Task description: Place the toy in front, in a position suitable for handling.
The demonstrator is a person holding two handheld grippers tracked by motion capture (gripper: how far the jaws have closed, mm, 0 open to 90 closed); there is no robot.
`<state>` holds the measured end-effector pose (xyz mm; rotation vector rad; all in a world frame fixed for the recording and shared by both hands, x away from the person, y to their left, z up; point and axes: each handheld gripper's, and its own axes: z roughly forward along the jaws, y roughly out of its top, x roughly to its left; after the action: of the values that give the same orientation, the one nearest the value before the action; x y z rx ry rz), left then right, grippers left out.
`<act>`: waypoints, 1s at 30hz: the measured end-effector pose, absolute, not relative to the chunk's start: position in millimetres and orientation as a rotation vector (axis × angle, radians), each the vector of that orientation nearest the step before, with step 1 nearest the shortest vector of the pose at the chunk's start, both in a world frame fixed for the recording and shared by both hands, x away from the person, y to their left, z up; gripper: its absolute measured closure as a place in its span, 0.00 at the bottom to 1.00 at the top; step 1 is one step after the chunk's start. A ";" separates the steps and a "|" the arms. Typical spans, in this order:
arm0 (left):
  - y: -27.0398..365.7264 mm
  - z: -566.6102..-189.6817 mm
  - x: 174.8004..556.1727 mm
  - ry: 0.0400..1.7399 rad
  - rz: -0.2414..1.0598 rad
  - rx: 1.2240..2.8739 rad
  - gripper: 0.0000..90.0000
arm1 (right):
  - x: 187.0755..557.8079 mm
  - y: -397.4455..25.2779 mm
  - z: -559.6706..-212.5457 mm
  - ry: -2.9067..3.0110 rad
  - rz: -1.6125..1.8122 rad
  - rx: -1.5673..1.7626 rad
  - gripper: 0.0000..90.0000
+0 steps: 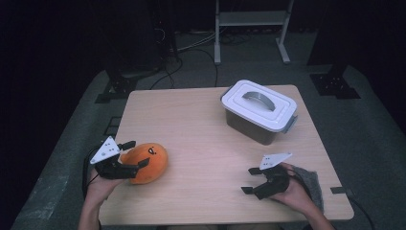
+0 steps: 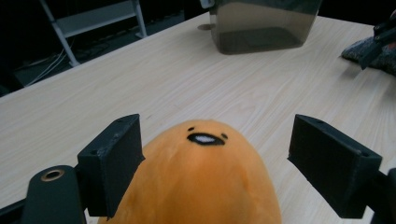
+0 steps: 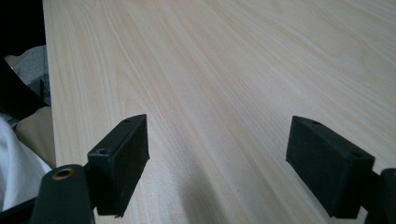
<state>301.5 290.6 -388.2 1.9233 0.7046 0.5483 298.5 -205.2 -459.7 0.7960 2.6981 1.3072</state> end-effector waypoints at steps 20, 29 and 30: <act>301.7 -416.2 311.7 0.766 0.495 1.993 0.37 | 298.1 -204.8 -459.5 2.704 1.307 0.784 0.23; 298.8 -422.6 312.3 0.753 0.522 2.035 0.57 | 298.2 -205.6 -459.1 2.698 1.307 0.793 0.23; 298.4 -422.7 312.2 0.752 0.524 2.039 0.60 | 298.2 -205.8 -458.9 2.697 1.308 0.794 0.23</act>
<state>312.2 298.4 -422.7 2.0387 0.7517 0.5243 298.2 -205.8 -458.9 0.7938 2.6967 1.3080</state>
